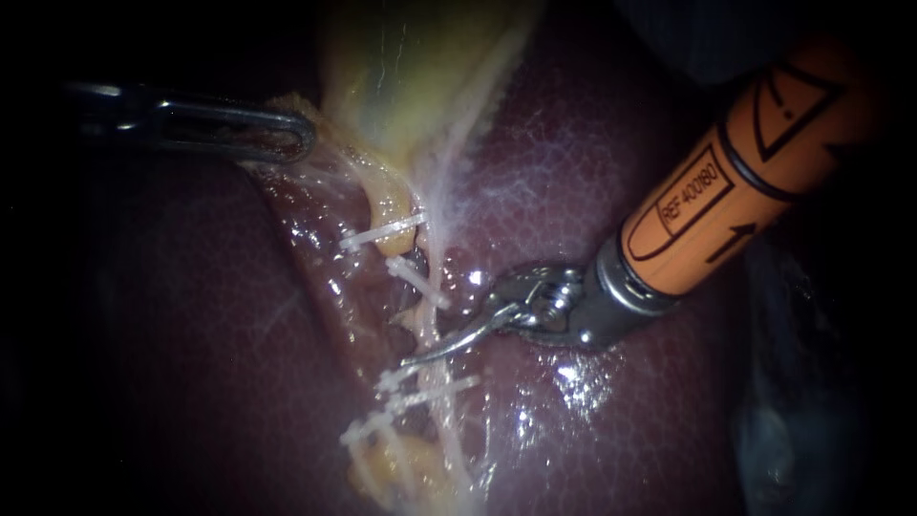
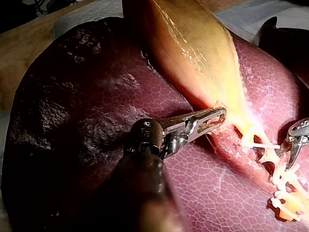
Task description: Go to the cutting position right tube
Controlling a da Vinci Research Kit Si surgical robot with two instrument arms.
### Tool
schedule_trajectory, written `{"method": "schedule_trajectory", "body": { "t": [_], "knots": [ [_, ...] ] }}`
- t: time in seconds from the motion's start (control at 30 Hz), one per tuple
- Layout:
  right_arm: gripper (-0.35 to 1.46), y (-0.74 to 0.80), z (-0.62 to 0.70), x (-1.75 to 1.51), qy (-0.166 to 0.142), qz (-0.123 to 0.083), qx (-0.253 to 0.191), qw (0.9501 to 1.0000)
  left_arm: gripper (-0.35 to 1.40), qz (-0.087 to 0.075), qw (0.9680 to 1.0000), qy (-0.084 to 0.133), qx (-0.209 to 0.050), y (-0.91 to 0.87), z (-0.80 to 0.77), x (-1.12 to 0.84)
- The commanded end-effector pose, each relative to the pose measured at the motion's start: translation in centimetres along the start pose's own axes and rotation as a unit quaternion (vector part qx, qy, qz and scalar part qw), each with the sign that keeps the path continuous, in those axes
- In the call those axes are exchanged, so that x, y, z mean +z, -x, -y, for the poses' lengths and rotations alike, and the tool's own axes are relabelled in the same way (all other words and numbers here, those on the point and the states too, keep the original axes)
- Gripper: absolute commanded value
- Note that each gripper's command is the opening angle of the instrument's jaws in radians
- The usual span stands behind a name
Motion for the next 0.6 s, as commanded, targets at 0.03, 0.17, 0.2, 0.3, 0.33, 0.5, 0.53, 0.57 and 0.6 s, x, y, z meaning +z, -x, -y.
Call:
{"method": "schedule_trajectory", "body": {
  "t": [0.03,0.17,0.2,0.3,0.33,0.5,0.53,0.57,0.6],
  "knots": [
    [1.15,-0.01,0.0,0.02,-0.002,-0.003,-0.001,1.0,-0.35,0.0,1.0,0.0,0.0,0.0,0.0,0.0],
    [1.15,-0.06,-0.03,0.07,-0.01,-0.016,-0.001,0.9998,-0.35,0.0,1.0,0.0,0.0,0.0,0.0,0.0],
    [1.15,-0.07,-0.04,0.09,-0.012,-0.021,-0.001,0.9997,-0.35,0.0,1.0,0.0,0.0,0.0,0.0,0.0],
    [1.15,-0.1,-0.06,0.12,-0.016,-0.03,-0.001,0.9994,-0.35,0.0,1.0,0.001,0.0,0.0,0.0,0.01],
    [1.17,-0.11,-0.08,0.14,-0.017,-0.034,-0.001,0.9993,-0.35,0.0,1.0,0.001,0.0,0.0,0.0,0.01],
    [1.18,-0.17,-0.12,0.21,-0.013,-0.047,-0.001,0.9988,-0.35,0.0,1.0,0.001,0.0,0.0,0.0,0.02],
    [1.18,-0.19,-0.14,0.22,-0.015,-0.051,-0.001,0.9986,-0.35,0.0,1.0,0.001,0.0,0.0,0.0,0.02],
    [1.18,-0.2,-0.14,0.24,-0.019,-0.055,-0.001,0.9983,-0.35,0.0,1.0,0.001,0.0,0.0,0.0,0.02],
    [1.2,-0.2,-0.15,0.25,-0.021,-0.058,-0.001,0.9981,-0.35,0.0,1.0,0.001,0.0,0.0,0.0,0.03]
  ]
}}
